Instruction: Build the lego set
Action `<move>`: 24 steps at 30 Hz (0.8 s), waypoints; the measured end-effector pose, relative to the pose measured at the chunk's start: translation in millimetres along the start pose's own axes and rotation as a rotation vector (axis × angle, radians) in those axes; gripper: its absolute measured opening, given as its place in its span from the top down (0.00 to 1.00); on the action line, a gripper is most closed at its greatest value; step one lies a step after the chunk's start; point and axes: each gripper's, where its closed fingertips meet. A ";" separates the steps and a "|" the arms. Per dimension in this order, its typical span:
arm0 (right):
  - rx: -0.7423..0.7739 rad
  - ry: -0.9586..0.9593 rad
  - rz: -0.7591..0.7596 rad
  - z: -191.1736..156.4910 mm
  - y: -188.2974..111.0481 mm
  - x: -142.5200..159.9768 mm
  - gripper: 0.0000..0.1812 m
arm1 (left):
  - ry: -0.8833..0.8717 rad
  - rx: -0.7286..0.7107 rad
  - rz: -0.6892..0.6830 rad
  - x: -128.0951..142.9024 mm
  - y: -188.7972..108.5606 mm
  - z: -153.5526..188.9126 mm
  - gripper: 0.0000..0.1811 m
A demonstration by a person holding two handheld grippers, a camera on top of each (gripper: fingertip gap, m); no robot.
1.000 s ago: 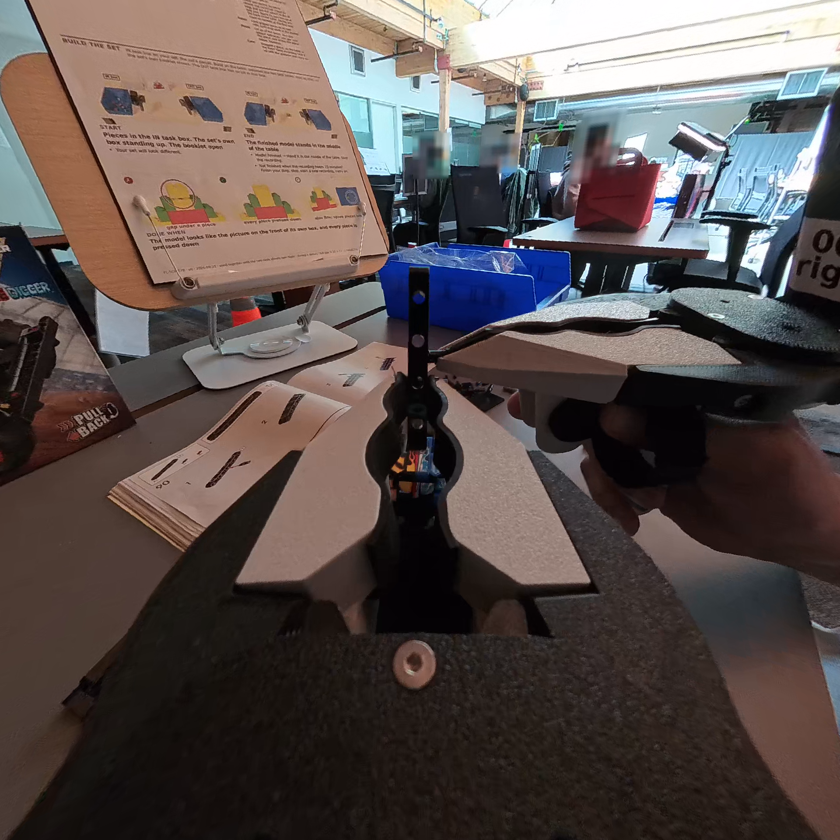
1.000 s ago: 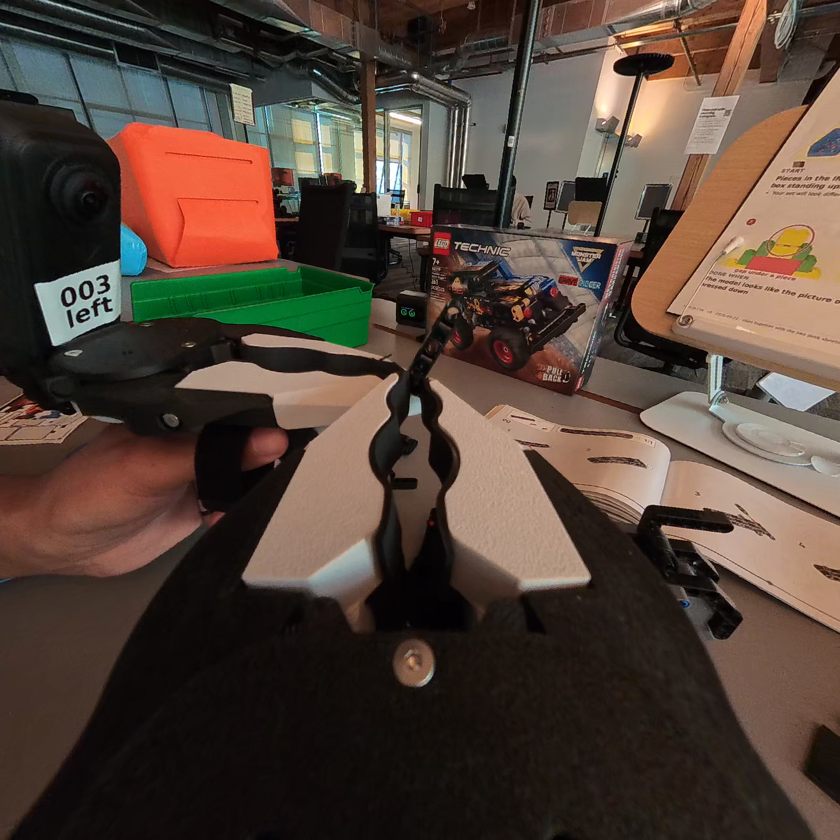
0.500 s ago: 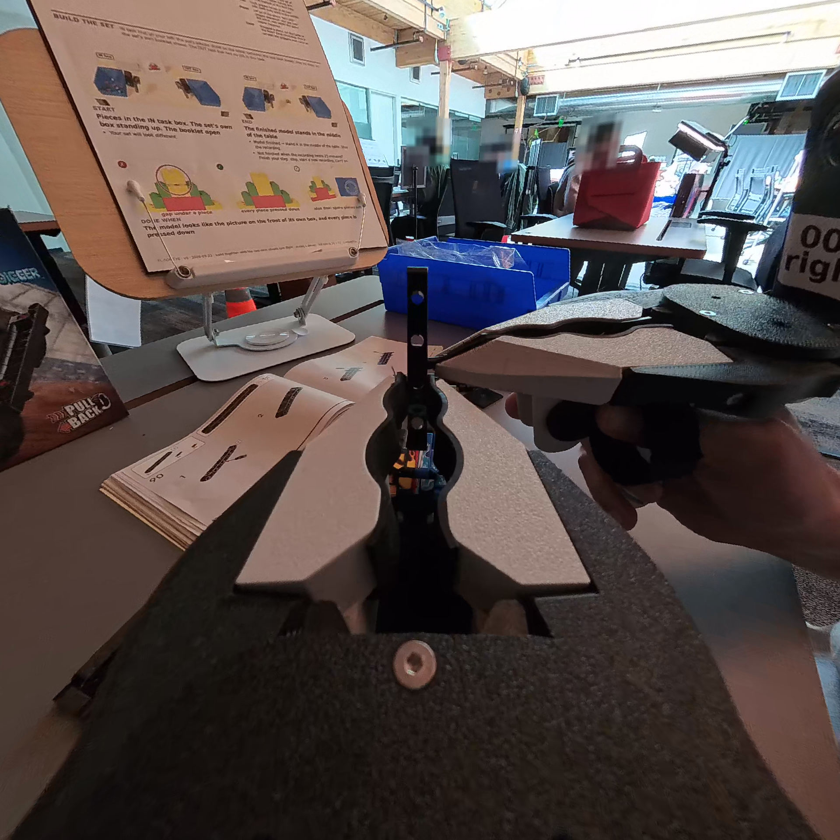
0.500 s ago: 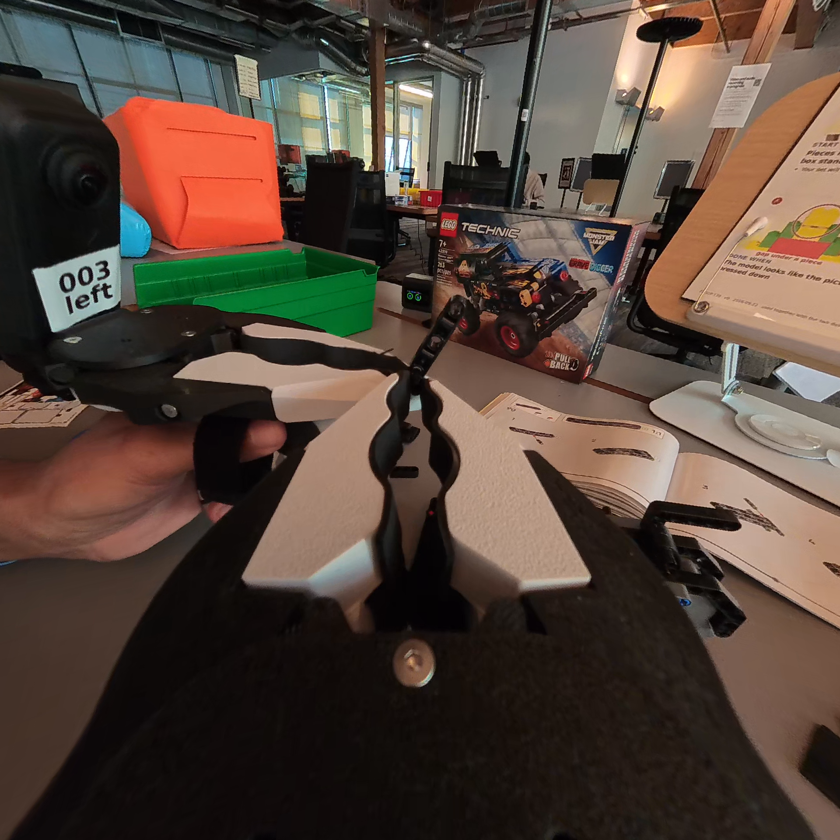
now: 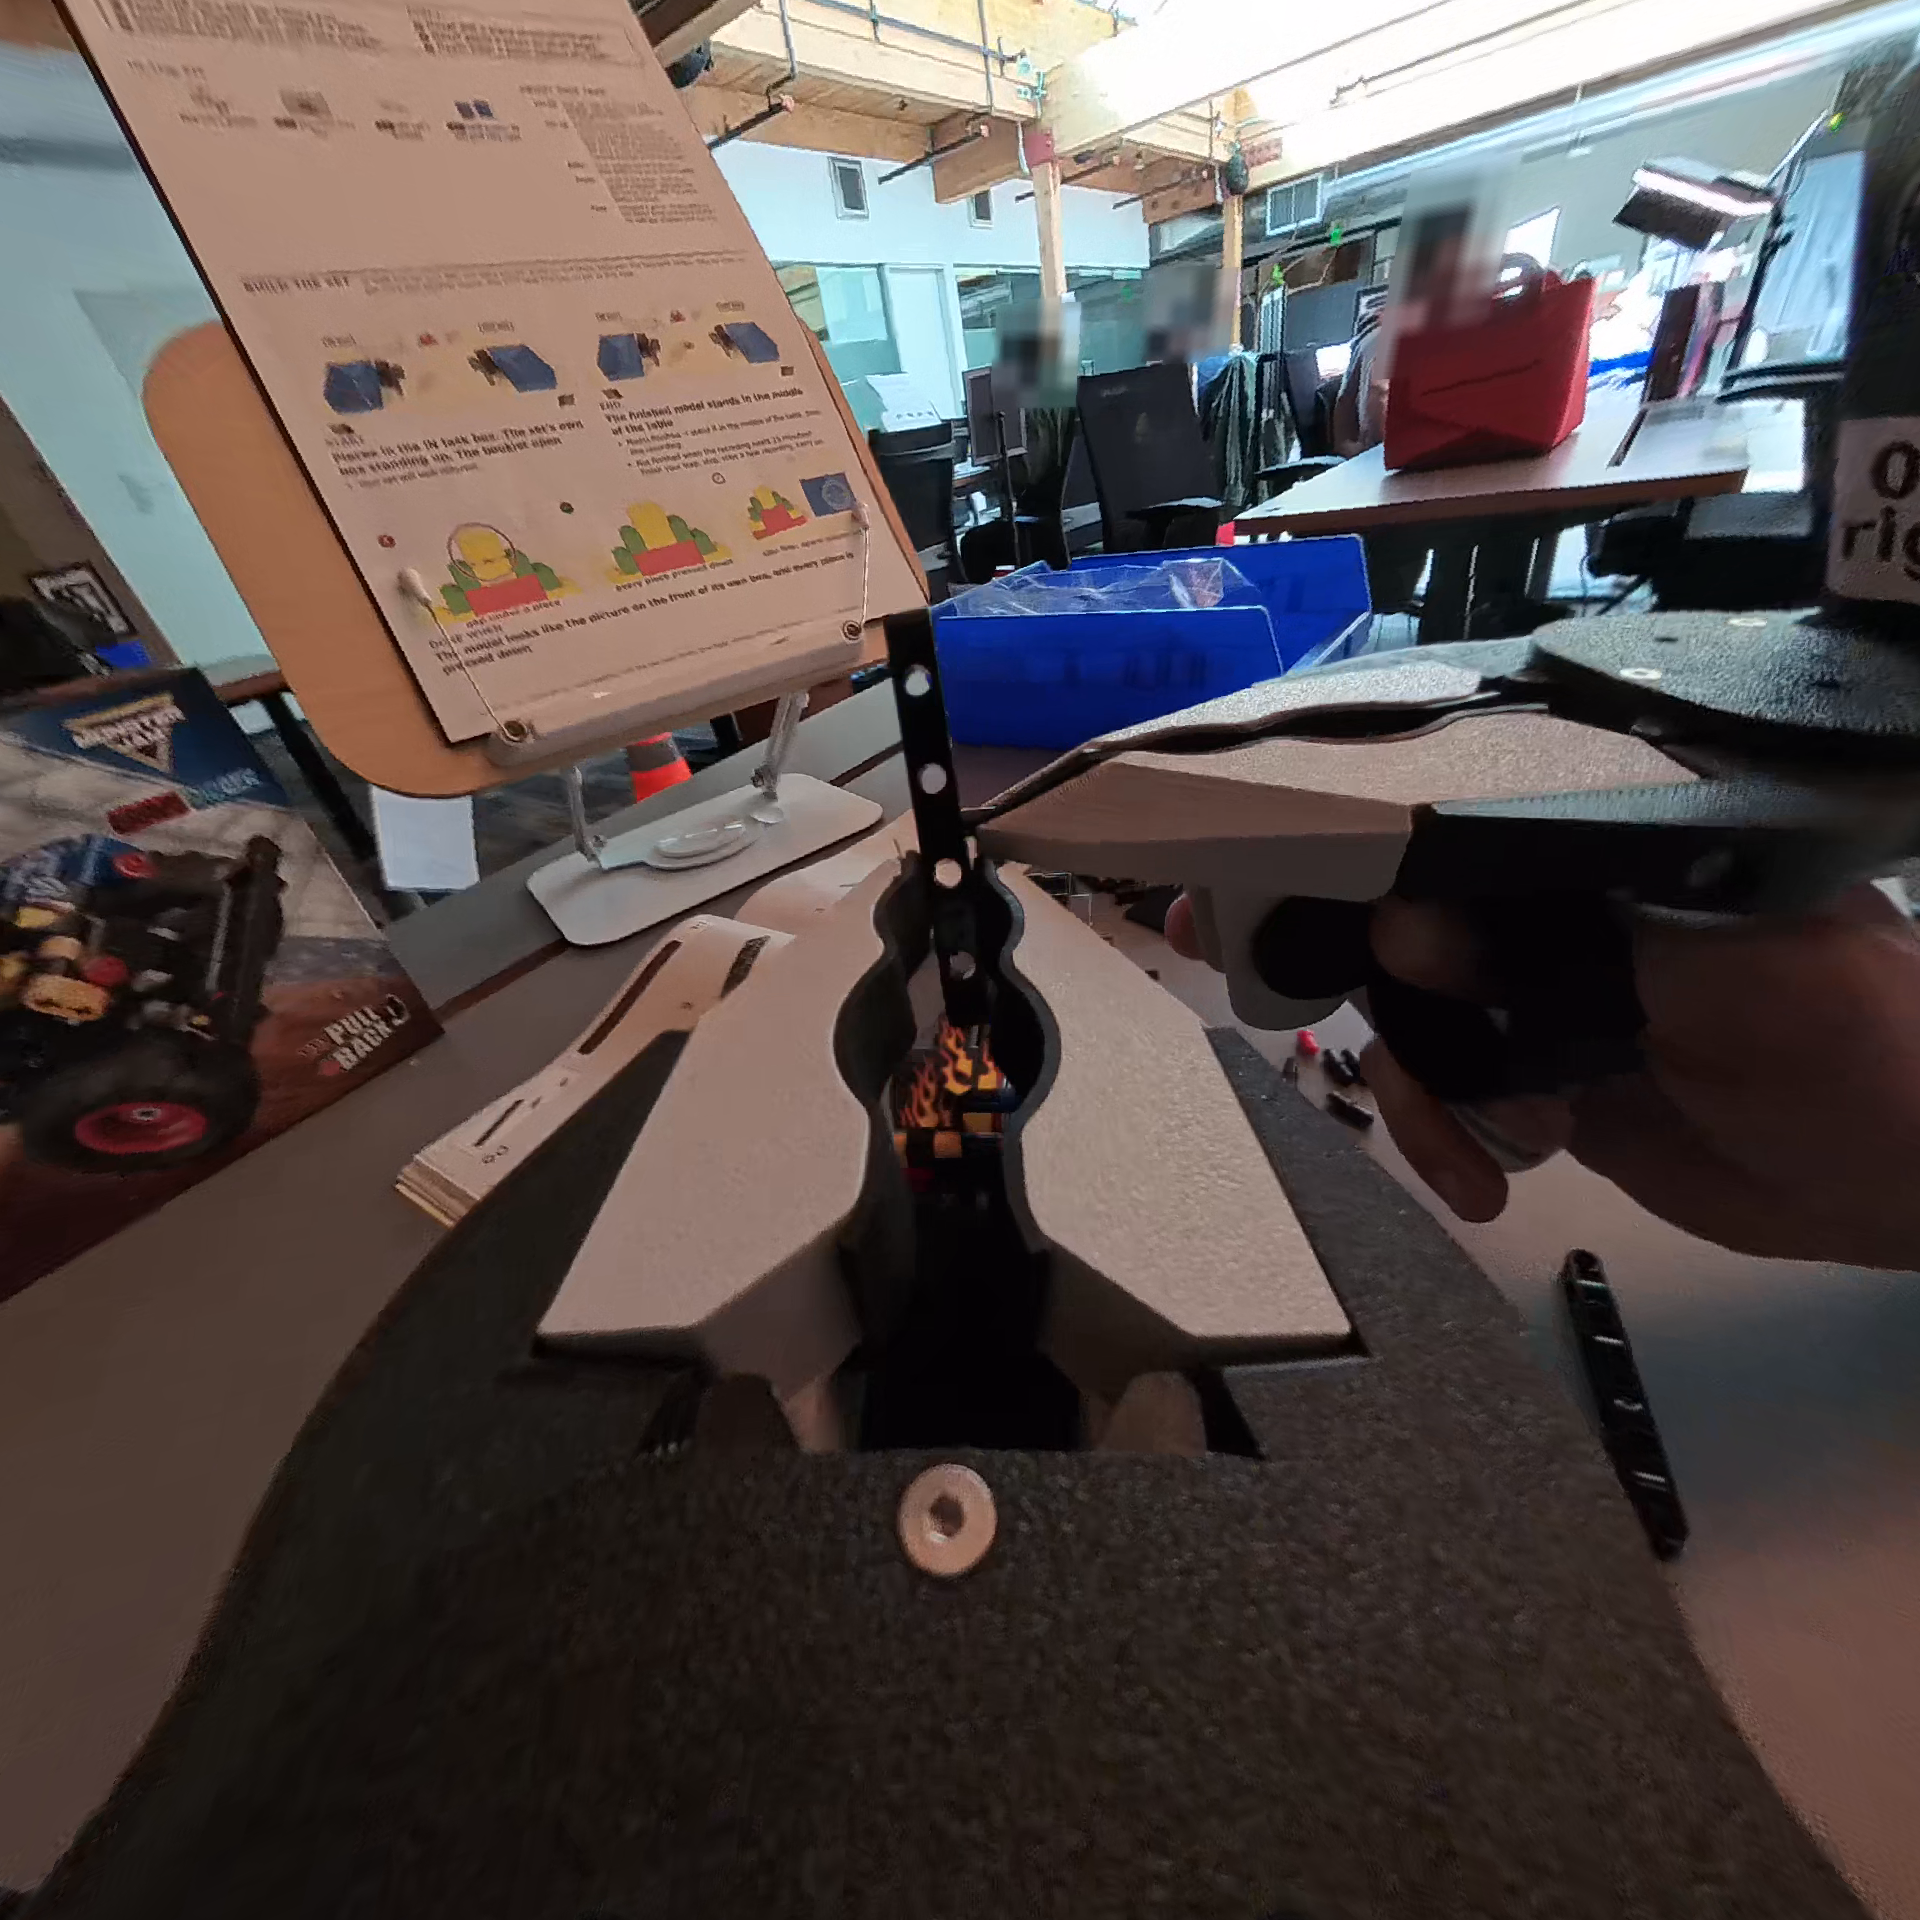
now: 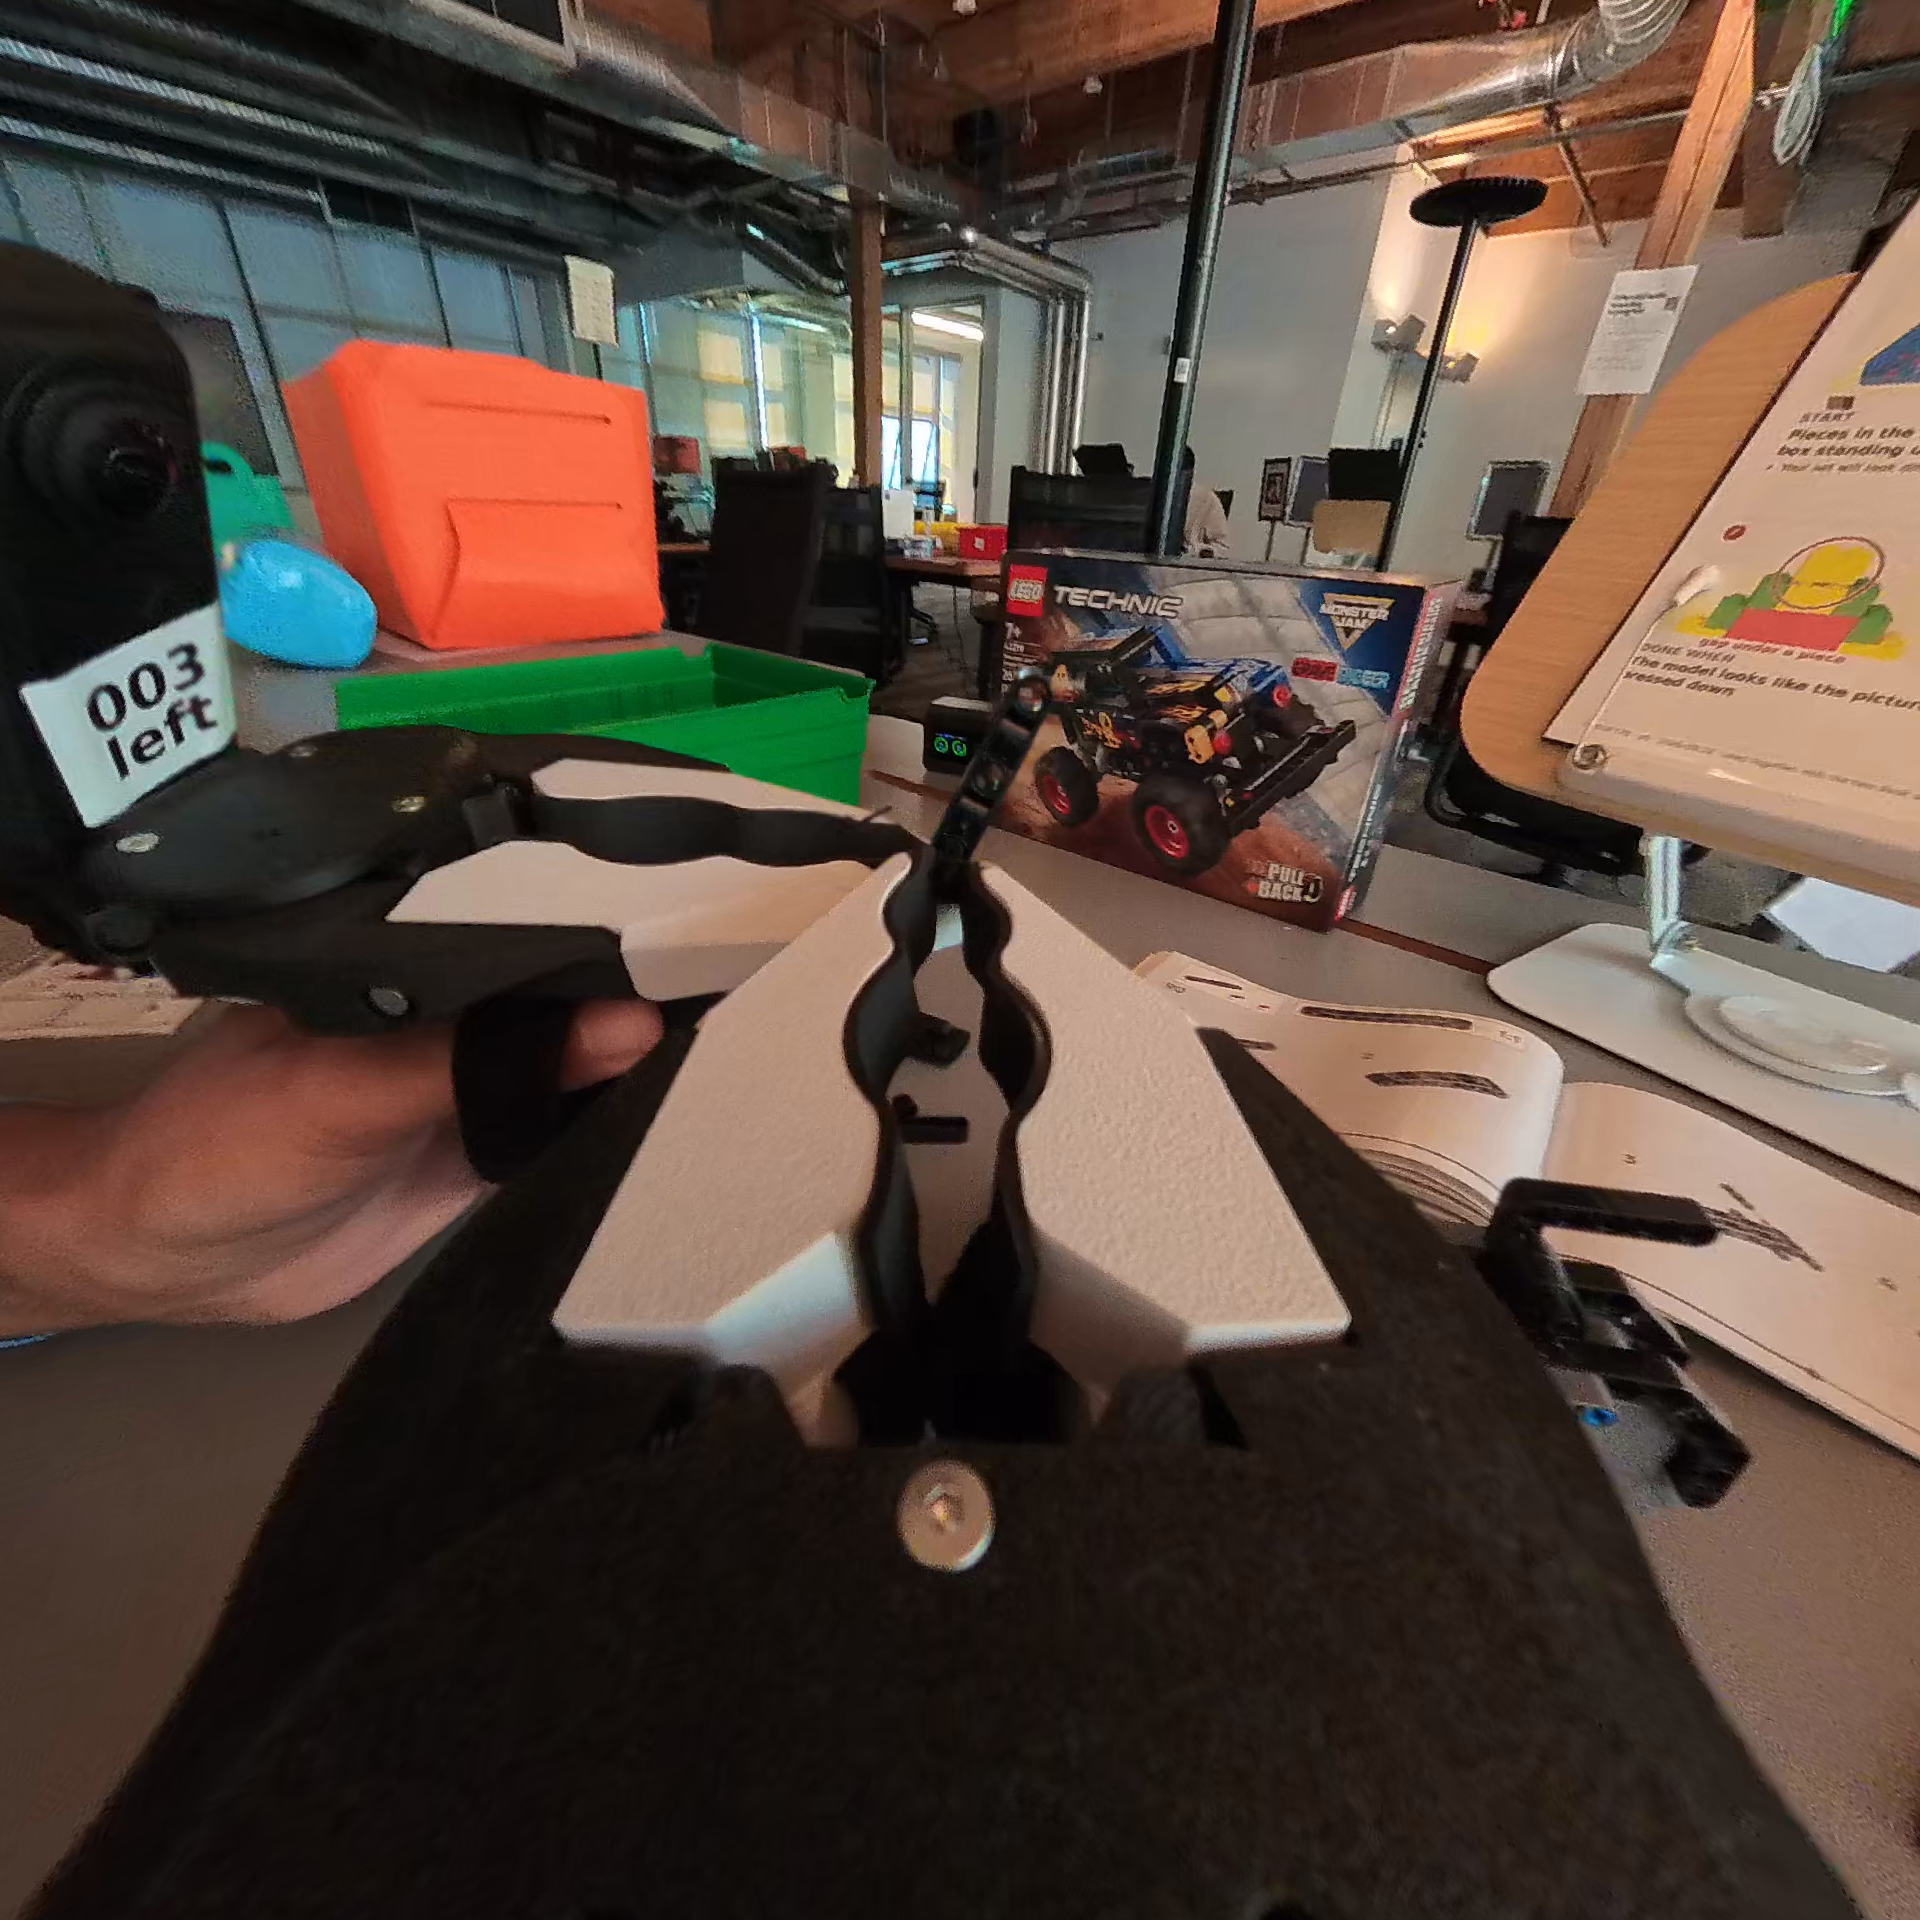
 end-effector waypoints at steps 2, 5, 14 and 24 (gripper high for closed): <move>-0.017 0.037 0.015 -1.2 -0.9 -1.1 0.98 | 0.056 -0.005 0.004 -1.5 -0.8 0.0 0.97; -0.077 0.144 0.036 -3.9 -2.5 -4.2 0.98 | 0.132 -0.005 0.023 -5.6 -2.2 0.8 0.97; -0.006 -0.159 0.035 -2.2 -6.0 -5.2 0.98 | 0.221 -0.008 -0.016 -4.4 -1.2 4.2 0.97; -0.190 0.300 0.046 -2.9 -4.3 -2.6 0.97 | 0.170 0.031 -0.038 -0.8 1.9 4.2 0.97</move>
Point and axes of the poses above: each gripper's, where its closed fingertips meet, y out along the fingers, x out of its underside, z = x × y across the jaws, and after that the axes turned 3 degrees about y, right-handed
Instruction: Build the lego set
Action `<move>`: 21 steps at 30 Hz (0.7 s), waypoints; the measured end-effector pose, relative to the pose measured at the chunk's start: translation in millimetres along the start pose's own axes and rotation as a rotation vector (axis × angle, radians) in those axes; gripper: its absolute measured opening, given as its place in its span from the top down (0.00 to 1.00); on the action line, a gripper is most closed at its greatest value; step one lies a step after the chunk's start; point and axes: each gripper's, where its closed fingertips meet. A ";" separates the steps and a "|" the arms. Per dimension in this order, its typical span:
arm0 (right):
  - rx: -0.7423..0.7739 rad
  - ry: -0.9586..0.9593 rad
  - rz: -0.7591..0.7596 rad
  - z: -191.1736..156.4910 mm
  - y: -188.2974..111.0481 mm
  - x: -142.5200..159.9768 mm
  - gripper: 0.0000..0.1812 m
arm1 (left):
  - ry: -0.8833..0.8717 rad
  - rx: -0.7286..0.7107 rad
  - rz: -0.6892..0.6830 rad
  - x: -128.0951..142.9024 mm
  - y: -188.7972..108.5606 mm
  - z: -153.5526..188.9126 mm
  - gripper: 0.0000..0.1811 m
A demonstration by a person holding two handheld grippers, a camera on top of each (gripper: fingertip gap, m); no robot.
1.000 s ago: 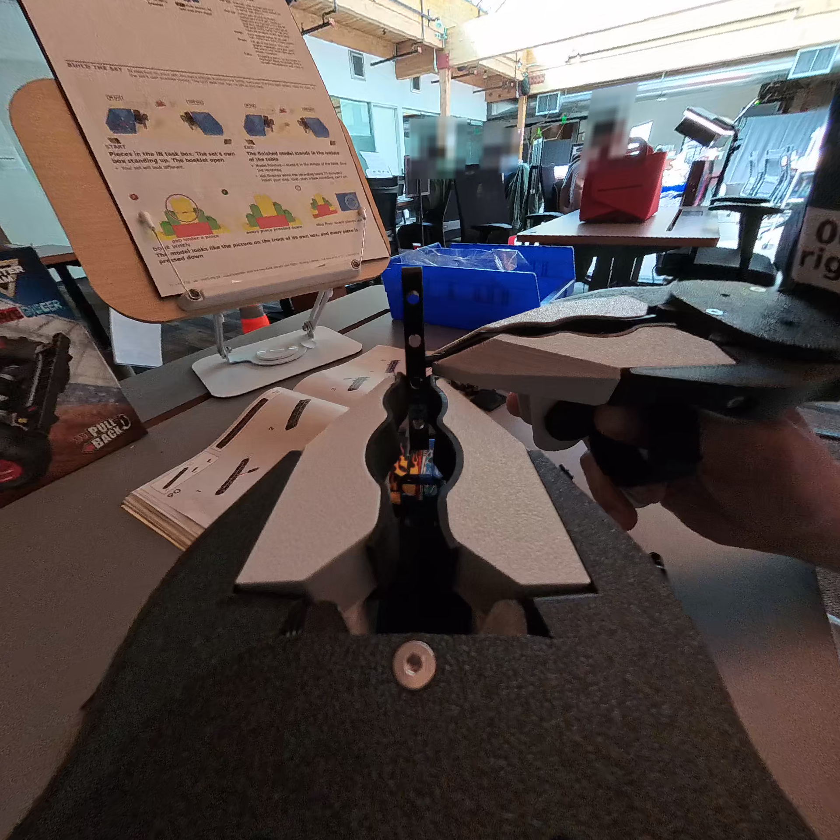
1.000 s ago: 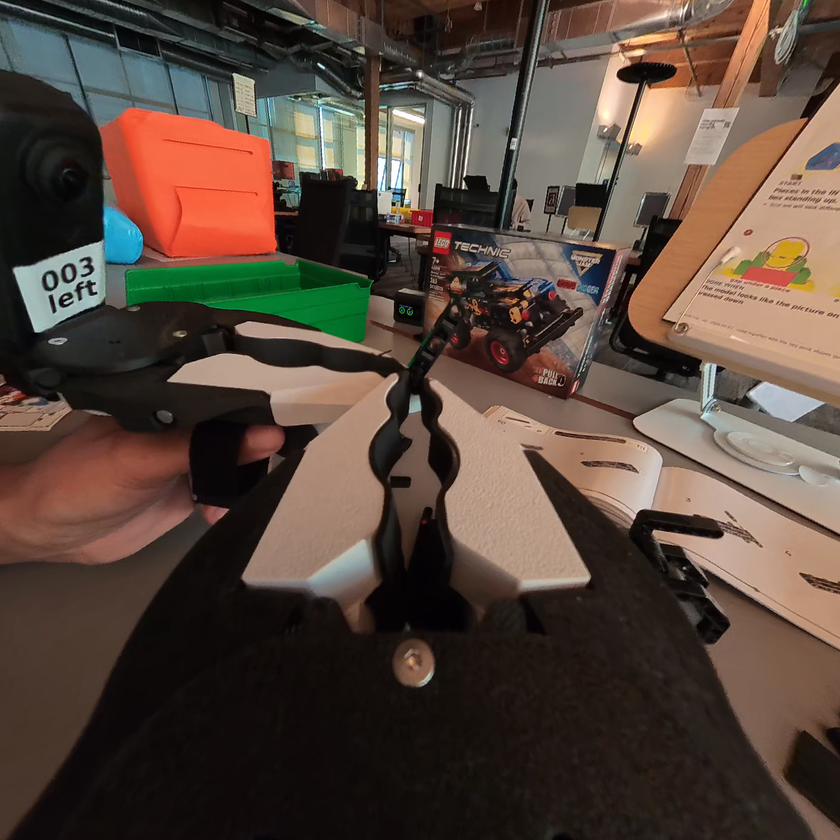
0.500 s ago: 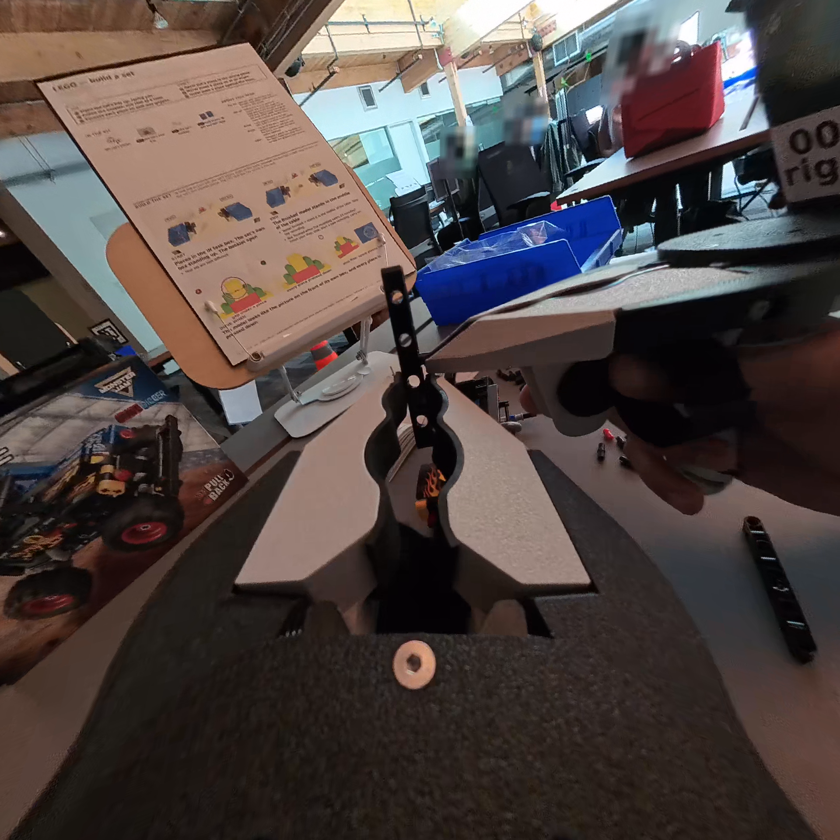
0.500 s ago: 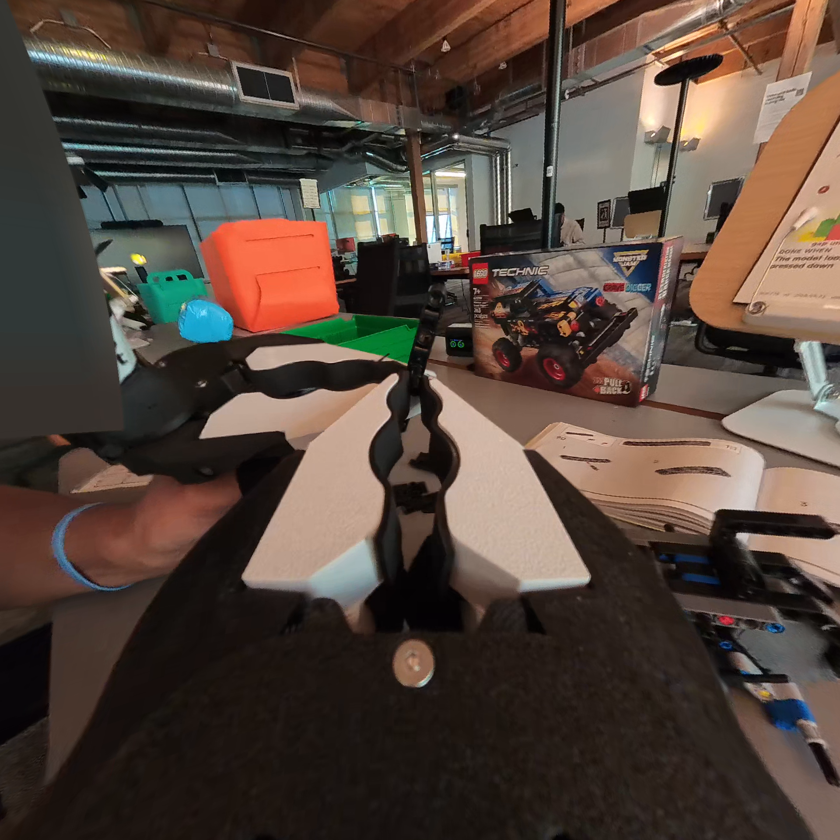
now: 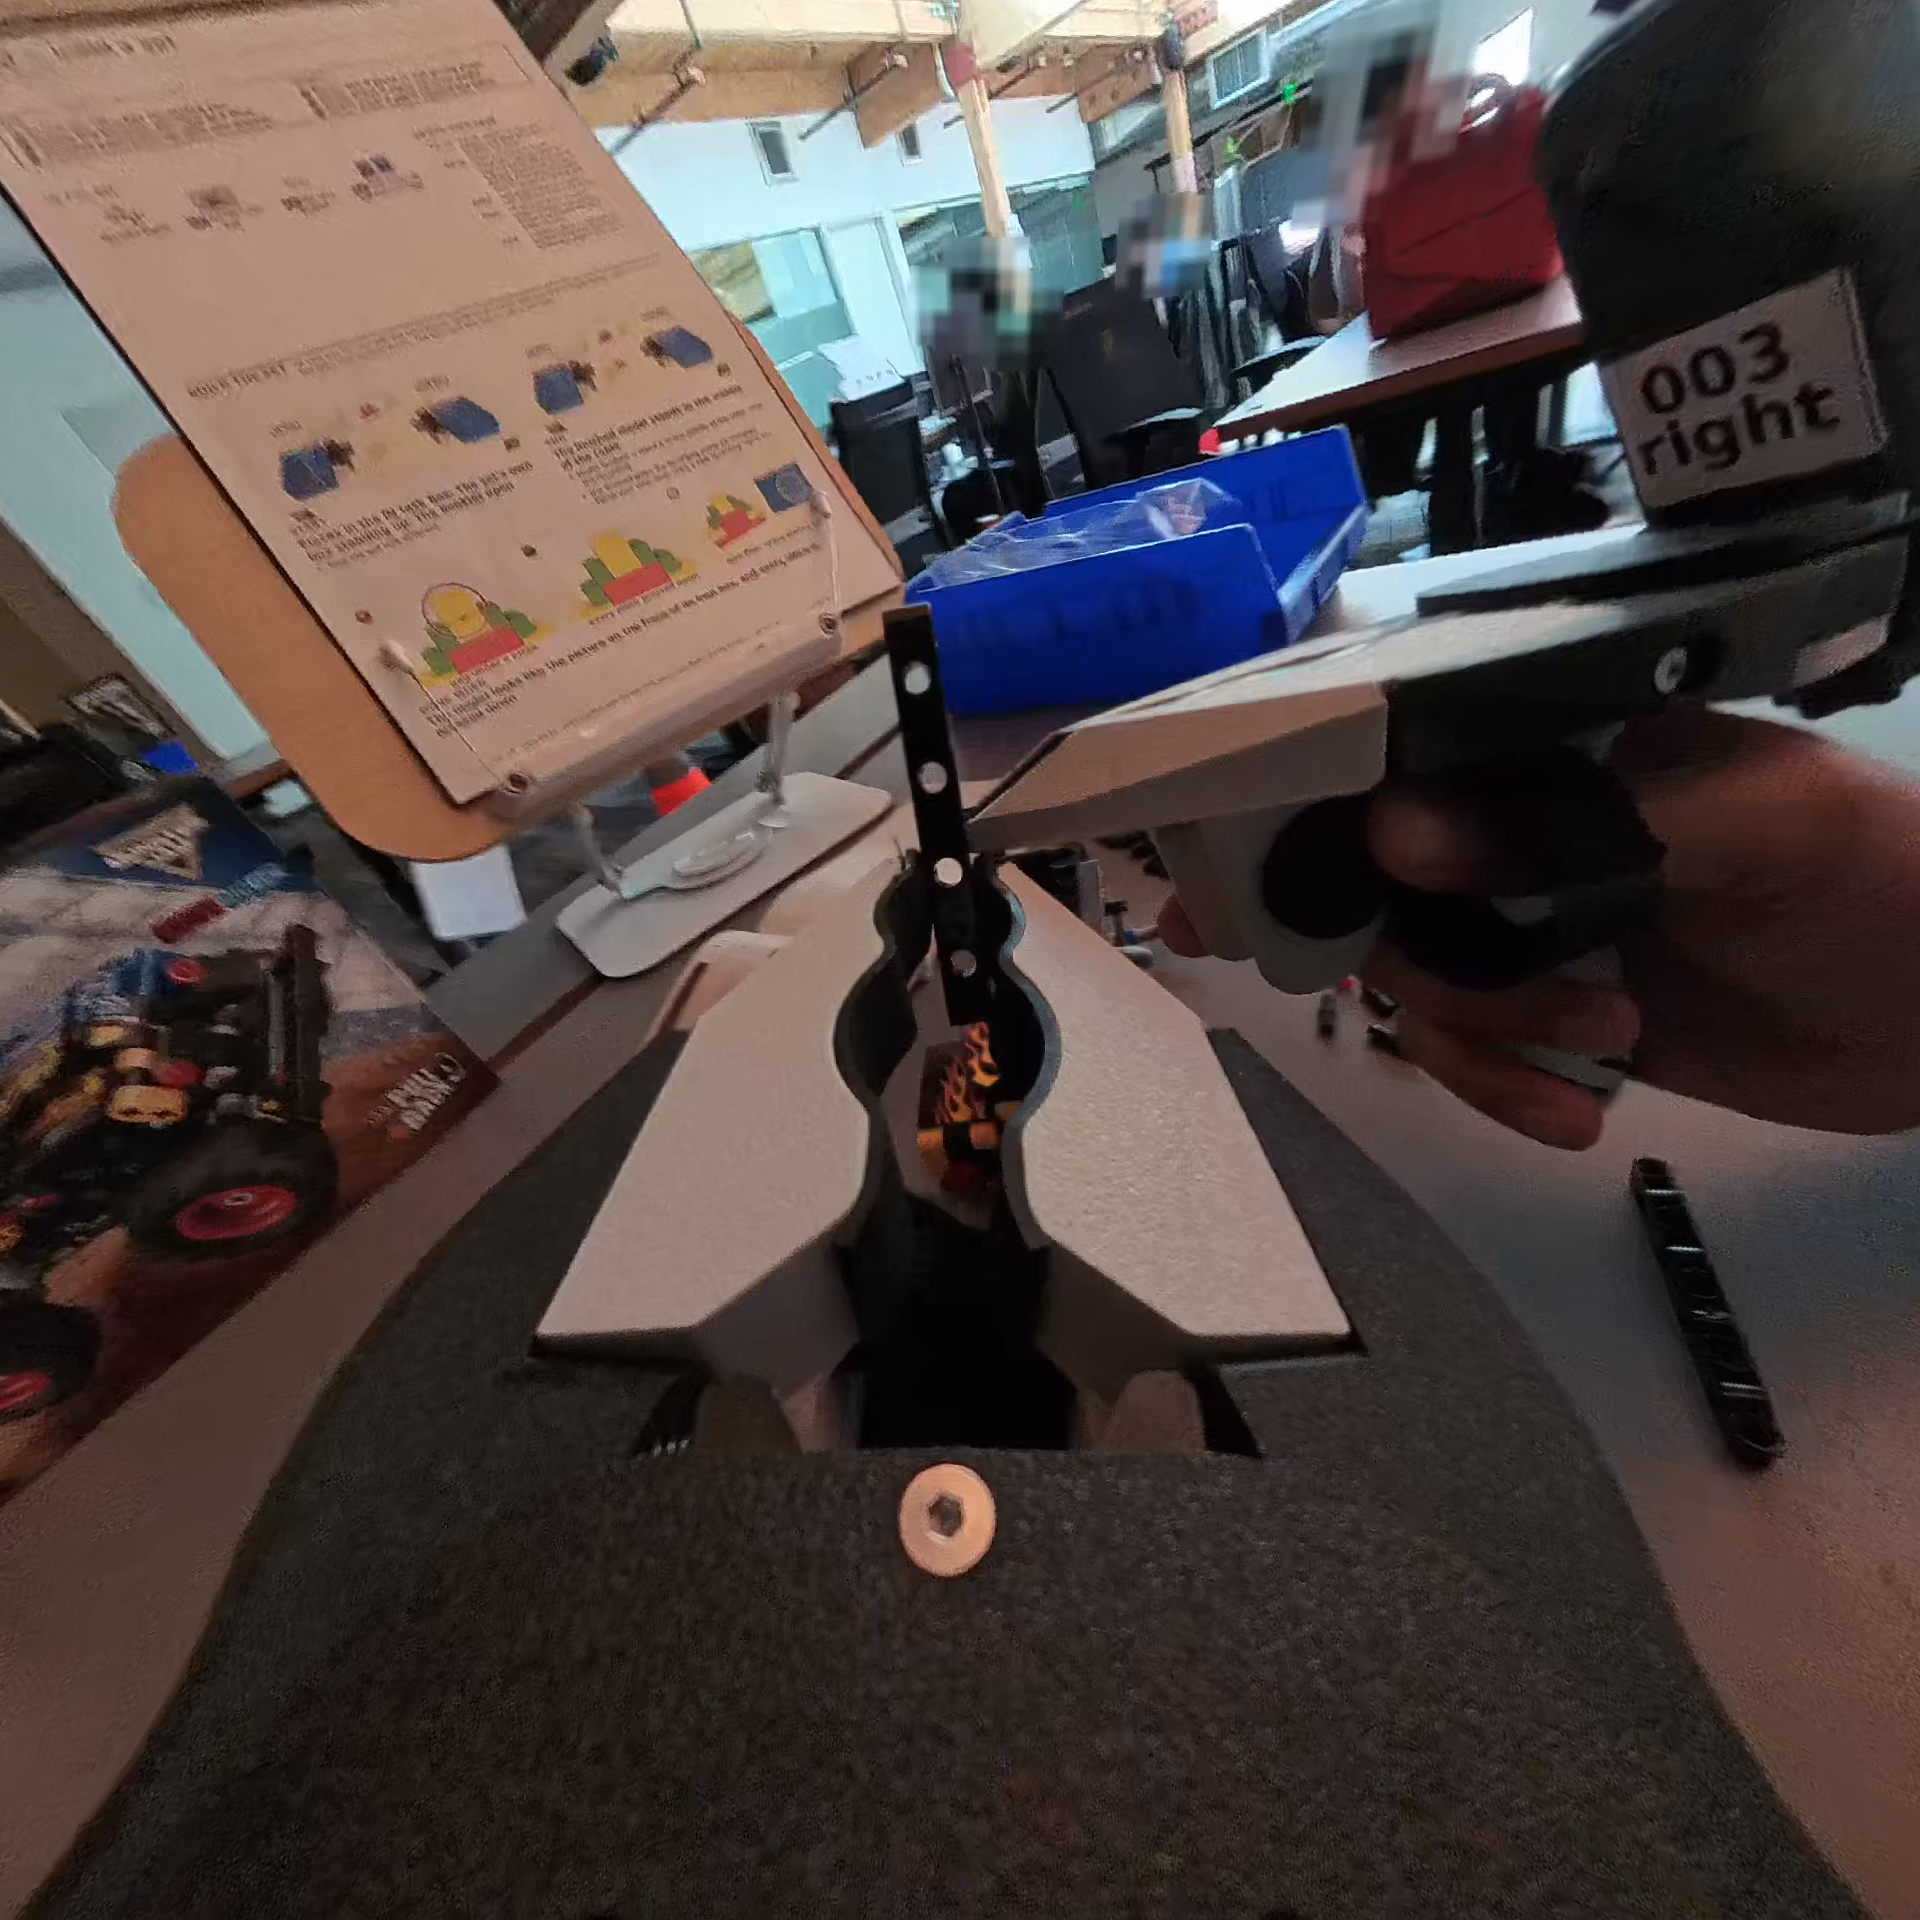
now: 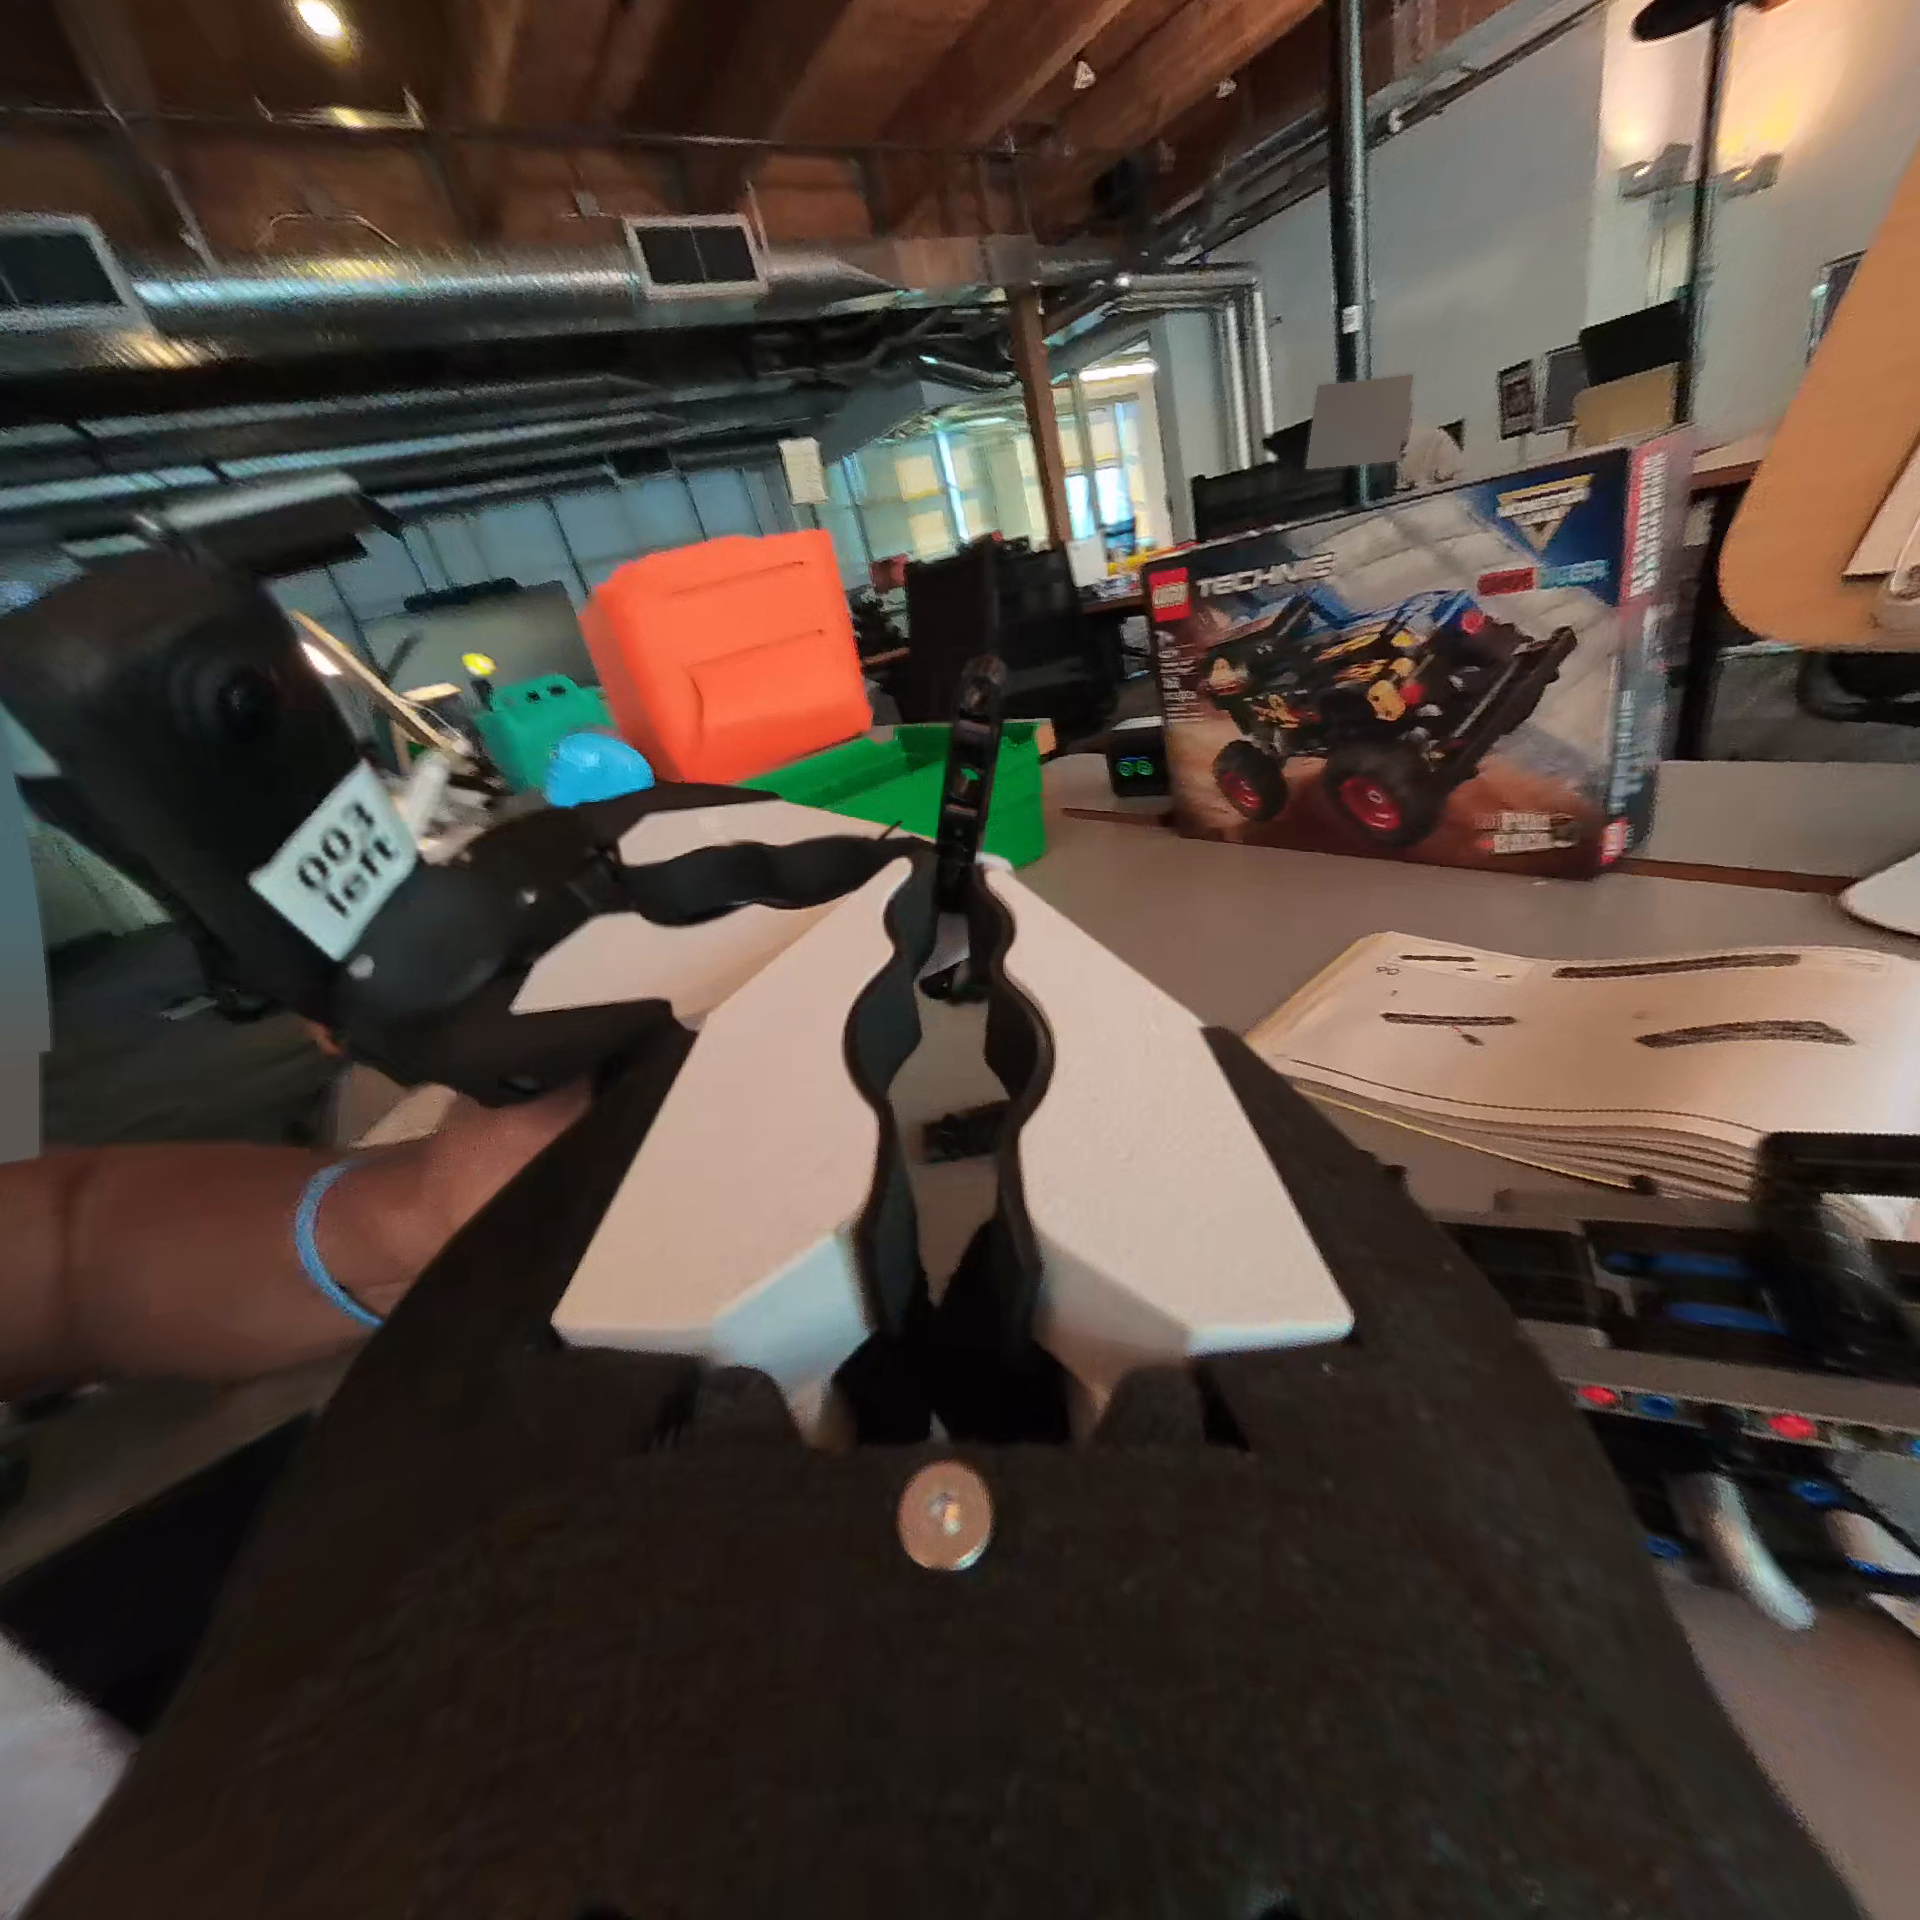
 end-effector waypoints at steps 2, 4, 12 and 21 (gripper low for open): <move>0.018 -0.079 -0.001 1.1 0.2 -0.3 0.97 | -0.081 0.064 0.030 -2.0 0.6 1.0 0.97; -0.003 -0.171 -0.030 -0.4 -1.9 -1.1 0.96 | -0.136 0.123 0.055 -4.1 0.0 3.5 0.97; -0.342 -0.201 -0.109 -20.1 -27.8 -2.7 0.76 | -0.379 0.474 0.203 -25.6 -14.2 32.8 0.97; -0.523 -0.122 -0.070 -38.8 -41.0 -2.0 0.88 | -0.352 0.571 0.214 -28.4 -16.8 58.5 0.97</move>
Point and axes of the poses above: each gripper's, where its closed fingertips meet, y out along the fingers, x out of its underside, z = x × y across the jaws, and after that the axes turned 3 degrees about y, right-handed
